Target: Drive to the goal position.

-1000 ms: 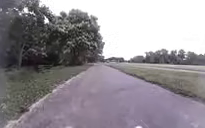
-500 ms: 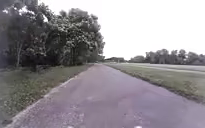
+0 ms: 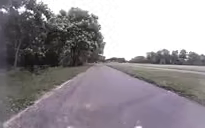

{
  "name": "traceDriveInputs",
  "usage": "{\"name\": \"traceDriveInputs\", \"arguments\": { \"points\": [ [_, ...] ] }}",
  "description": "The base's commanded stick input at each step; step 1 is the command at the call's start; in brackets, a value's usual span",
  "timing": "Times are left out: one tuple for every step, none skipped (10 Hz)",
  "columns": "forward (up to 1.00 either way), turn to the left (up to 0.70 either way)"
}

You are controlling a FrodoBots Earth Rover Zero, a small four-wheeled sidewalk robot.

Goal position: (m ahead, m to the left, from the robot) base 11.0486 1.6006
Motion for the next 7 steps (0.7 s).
{"name": "traceDriveInputs", "arguments": {
  "points": [
    [0.7, -0.01],
    [0.7, -0.01],
    [0.7, -0.01],
    [0.7, -0.01],
    [0.7, -0.01],
    [0.7, -0.01],
    [0.7, -0.01]
  ]
}}
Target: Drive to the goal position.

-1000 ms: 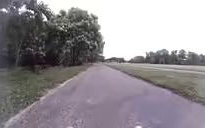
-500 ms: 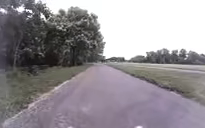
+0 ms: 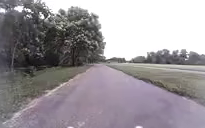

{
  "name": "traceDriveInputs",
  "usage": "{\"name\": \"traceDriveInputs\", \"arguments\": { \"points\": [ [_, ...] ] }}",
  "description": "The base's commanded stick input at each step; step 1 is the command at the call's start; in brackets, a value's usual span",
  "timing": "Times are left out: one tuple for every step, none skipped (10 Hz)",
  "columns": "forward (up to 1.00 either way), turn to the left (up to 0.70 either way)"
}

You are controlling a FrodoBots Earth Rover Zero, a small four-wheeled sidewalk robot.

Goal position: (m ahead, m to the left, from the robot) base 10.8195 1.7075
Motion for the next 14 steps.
{"name": "traceDriveInputs", "arguments": {
  "points": [
    [0.7, -0.01],
    [0.7, -0.01],
    [0.7, -0.01],
    [0.7, -0.01],
    [0.7, 0.13],
    [0.7, 0.13],
    [0.7, 0.13],
    [0.7, 0.13],
    [0.7, 0.05],
    [0.7, -0.01],
    [0.7, -0.01],
    [0.7, -0.01],
    [0.7, -0.01],
    [0.7, -0.01]
  ]
}}
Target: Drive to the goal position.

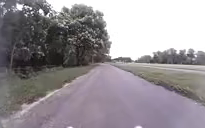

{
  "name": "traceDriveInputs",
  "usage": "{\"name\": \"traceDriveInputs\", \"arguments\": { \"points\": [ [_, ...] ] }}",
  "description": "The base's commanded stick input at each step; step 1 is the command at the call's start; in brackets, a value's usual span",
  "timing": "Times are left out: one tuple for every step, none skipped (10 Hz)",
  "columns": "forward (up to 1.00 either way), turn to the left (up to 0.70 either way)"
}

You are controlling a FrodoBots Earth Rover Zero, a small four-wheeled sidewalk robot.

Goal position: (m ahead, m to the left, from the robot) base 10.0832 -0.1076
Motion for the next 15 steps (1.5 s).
{"name": "traceDriveInputs", "arguments": {
  "points": [
    [0.7, -0.01],
    [0.7, -0.01],
    [0.7, -0.01],
    [0.7, -0.01],
    [0.7, -0.01],
    [0.7, -0.01],
    [0.7, -0.01],
    [0.7, -0.01],
    [0.7, -0.01],
    [0.7, -0.01],
    [0.7, -0.01],
    [0.7, -0.01],
    [0.7, -0.01],
    [0.7, -0.01],
    [0.7, -0.01]
  ]
}}
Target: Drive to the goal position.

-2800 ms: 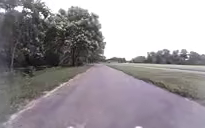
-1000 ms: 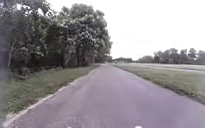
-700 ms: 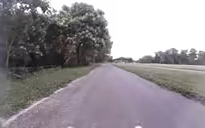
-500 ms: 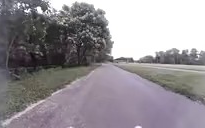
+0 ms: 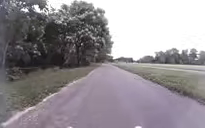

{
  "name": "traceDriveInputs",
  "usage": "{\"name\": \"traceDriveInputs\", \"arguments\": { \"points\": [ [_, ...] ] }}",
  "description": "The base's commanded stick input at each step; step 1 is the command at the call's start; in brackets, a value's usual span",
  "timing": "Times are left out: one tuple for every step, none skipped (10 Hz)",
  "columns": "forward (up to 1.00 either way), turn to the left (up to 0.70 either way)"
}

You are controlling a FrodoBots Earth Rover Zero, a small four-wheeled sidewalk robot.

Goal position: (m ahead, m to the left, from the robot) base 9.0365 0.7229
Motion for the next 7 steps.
{"name": "traceDriveInputs", "arguments": {
  "points": [
    [0.7, -0.01],
    [0.7, -0.01],
    [0.7, -0.01],
    [0.7, -0.01],
    [0.7, -0.01],
    [0.7, -0.01],
    [0.7, -0.01]
  ]
}}
